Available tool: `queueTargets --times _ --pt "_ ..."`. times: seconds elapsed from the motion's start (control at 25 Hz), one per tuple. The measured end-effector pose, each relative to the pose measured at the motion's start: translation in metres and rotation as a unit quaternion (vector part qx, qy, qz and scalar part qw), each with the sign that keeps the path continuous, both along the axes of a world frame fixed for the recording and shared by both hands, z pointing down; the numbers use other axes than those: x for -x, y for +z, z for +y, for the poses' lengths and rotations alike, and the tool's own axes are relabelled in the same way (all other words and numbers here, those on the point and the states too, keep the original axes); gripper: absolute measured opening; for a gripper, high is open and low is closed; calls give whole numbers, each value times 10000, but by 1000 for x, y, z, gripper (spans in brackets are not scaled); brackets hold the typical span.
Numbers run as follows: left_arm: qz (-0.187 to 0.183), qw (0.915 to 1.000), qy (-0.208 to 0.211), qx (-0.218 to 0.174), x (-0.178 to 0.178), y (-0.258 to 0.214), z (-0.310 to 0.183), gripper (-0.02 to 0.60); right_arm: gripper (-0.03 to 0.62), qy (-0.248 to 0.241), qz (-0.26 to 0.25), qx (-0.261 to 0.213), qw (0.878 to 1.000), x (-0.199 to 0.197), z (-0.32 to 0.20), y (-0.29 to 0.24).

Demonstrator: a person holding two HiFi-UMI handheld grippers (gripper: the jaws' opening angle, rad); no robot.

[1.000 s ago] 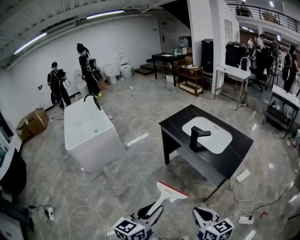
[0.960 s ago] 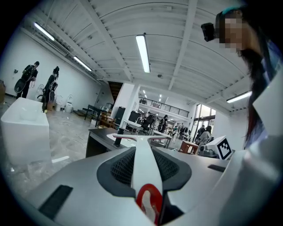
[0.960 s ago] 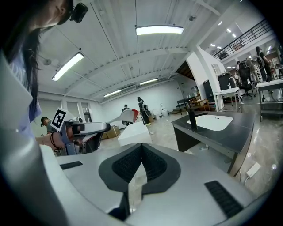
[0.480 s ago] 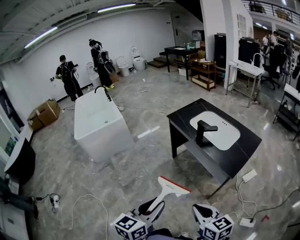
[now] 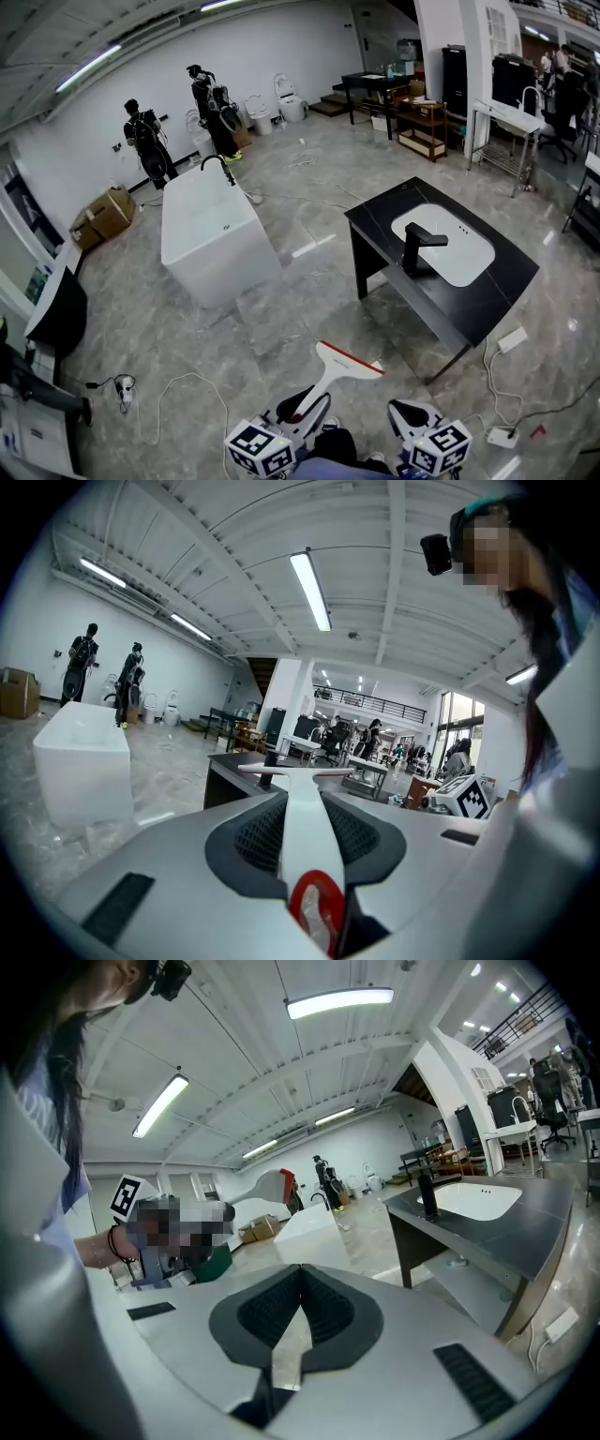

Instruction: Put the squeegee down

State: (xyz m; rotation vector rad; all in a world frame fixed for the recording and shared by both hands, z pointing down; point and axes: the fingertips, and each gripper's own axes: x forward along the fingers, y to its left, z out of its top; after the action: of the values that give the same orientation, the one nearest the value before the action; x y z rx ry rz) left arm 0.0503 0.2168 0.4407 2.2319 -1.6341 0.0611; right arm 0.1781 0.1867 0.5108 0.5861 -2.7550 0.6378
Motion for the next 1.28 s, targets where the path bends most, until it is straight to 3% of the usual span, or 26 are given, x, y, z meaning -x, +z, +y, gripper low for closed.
queueTargets --times 0.44,0.96,1.28 --pt "50 9999 -111 45 37 10 -43 114 17 -110 60 72 9999 35 -48 7" --pt "204 9996 196 -57 142 2 -154 114 17 -118 46 23 9999 158 -148 -12" --pt "302 9981 523 -109 200 2 -203 114 17 159 132 120 9997 216 -192 -11"
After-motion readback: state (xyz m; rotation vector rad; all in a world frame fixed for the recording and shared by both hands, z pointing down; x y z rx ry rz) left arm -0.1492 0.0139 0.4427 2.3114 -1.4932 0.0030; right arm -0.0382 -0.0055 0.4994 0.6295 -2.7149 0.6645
